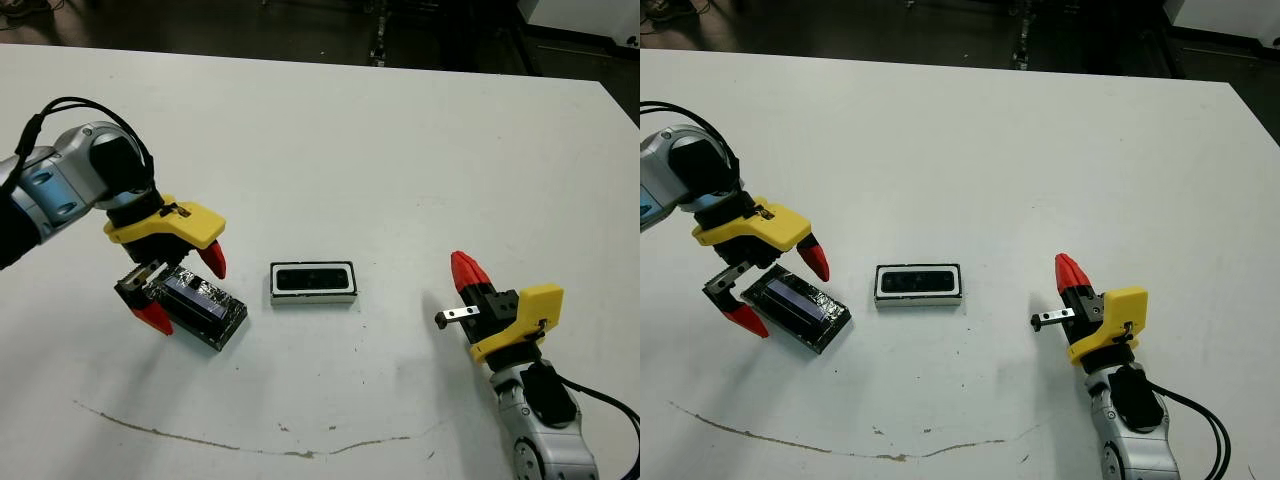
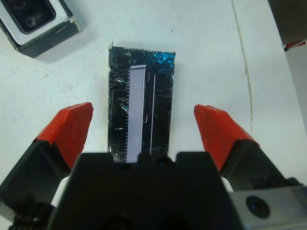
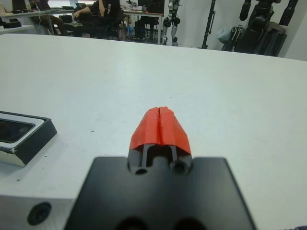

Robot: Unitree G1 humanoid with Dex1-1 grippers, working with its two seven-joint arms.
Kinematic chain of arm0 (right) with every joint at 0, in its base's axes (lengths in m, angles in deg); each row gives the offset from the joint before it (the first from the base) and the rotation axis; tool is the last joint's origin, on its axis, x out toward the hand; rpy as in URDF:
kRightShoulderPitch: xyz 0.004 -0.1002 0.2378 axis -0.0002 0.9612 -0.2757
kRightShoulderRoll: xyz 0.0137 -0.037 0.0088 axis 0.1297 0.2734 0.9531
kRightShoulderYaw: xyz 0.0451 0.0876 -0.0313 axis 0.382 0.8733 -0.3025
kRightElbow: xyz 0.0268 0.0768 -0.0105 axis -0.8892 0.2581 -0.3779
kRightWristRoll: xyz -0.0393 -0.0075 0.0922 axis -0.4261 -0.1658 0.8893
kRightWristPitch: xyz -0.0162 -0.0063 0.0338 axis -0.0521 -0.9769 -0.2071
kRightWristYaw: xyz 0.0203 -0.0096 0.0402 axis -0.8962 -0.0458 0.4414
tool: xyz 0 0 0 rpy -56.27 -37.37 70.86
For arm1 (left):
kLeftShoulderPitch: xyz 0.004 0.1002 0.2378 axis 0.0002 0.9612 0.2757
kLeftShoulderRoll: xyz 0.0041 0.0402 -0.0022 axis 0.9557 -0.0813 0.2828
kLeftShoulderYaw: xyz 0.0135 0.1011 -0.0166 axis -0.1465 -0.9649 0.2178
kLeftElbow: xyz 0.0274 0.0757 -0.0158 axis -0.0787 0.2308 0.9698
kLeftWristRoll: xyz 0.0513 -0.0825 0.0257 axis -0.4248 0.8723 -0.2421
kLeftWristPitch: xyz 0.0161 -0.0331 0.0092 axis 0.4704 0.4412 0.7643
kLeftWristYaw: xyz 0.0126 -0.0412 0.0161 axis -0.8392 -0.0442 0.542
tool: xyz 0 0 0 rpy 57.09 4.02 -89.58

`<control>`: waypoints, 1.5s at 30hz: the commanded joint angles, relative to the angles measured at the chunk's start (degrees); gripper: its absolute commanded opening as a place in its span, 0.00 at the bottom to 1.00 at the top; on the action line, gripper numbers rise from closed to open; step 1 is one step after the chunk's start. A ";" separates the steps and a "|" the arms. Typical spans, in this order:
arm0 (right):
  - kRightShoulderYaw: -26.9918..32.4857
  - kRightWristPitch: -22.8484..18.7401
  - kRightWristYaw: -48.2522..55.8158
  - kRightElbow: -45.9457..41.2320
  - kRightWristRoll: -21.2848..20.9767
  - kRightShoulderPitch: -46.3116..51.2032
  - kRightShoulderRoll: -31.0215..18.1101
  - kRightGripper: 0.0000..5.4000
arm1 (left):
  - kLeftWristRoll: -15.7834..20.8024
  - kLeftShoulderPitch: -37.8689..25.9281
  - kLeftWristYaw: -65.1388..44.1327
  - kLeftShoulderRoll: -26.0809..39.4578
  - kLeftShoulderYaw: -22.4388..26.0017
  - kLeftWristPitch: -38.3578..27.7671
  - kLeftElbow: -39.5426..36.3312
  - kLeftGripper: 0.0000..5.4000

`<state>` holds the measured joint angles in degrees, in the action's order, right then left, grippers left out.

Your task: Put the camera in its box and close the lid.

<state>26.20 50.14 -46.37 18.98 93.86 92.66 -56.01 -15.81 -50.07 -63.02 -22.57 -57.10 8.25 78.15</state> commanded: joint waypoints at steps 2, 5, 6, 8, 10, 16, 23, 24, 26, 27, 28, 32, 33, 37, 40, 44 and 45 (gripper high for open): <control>0.35 0.26 0.35 0.50 0.68 0.82 -0.52 0.00 | -0.83 1.28 -0.12 -1.31 -0.68 -0.45 1.09 1.00; 0.23 0.53 0.54 0.62 0.64 0.88 -0.55 0.00 | -1.61 1.86 -0.12 -1.75 -0.04 -3.09 2.05 1.00; 0.21 0.89 0.71 0.78 0.54 0.87 -0.58 0.00 | -2.00 1.76 -0.12 -1.83 -0.21 -2.84 2.23 1.00; 0.18 1.24 0.89 0.89 0.37 0.86 -0.62 0.00 | -1.45 1.05 -0.12 -1.77 -1.32 0.22 2.07 1.00; 0.21 1.01 0.92 0.70 0.64 0.94 -0.54 0.00 | -2.13 1.48 -0.12 -1.70 -0.57 -0.34 1.80 1.00; 0.22 1.17 1.12 0.62 1.06 1.03 -0.43 0.00 | -3.07 2.83 -0.12 -2.34 1.09 -2.10 3.16 1.00; -0.01 1.52 1.14 0.66 0.32 1.12 -0.78 0.00 | -4.36 3.56 -0.12 -2.65 2.50 -0.97 3.12 1.00; -0.02 1.43 1.04 0.59 0.35 1.20 -0.74 0.00 | -4.67 3.52 -0.12 -2.66 2.58 0.35 3.05 1.00; -0.02 1.62 1.10 0.62 0.37 1.28 -0.76 0.00 | -6.30 3.53 -0.12 -2.60 3.01 2.83 2.27 1.00; 0.01 1.65 1.17 0.66 0.50 1.30 -0.75 0.00 | -6.73 3.85 -0.12 -2.59 3.55 2.47 2.10 1.00; 0.03 1.73 1.22 0.72 0.53 1.31 -0.76 0.00 | -7.45 4.27 -0.12 -2.62 4.24 1.67 1.89 1.00; 0.00 2.03 1.18 0.93 0.46 1.34 -0.72 0.00 | -8.95 5.46 -0.12 -2.93 6.09 2.50 1.26 1.00; 0.00 2.16 1.25 1.01 0.52 1.34 -0.71 0.00 | -9.41 6.05 -0.12 -3.08 7.02 1.29 1.42 1.00; -0.02 2.53 1.46 1.30 0.43 1.29 -0.86 0.00 | -12.64 8.90 -0.12 -3.79 12.14 -2.07 1.13 1.00; -0.04 2.62 1.51 1.45 0.61 1.26 -0.83 0.00 | -15.07 10.90 -0.12 -4.46 15.29 -1.82 0.34 1.00; -0.12 2.90 1.55 1.51 0.26 1.32 -0.92 0.00 | -19.33 12.86 -0.12 -4.80 18.20 2.11 -2.38 1.00; -0.12 3.01 1.57 1.54 0.22 1.33 -0.89 0.00 | -19.79 13.32 -0.12 -4.88 18.78 2.69 -2.89 0.98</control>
<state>25.91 52.50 -44.83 19.98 94.34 93.40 -56.12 -33.92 -38.72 -63.10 -26.91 -39.00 9.71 75.93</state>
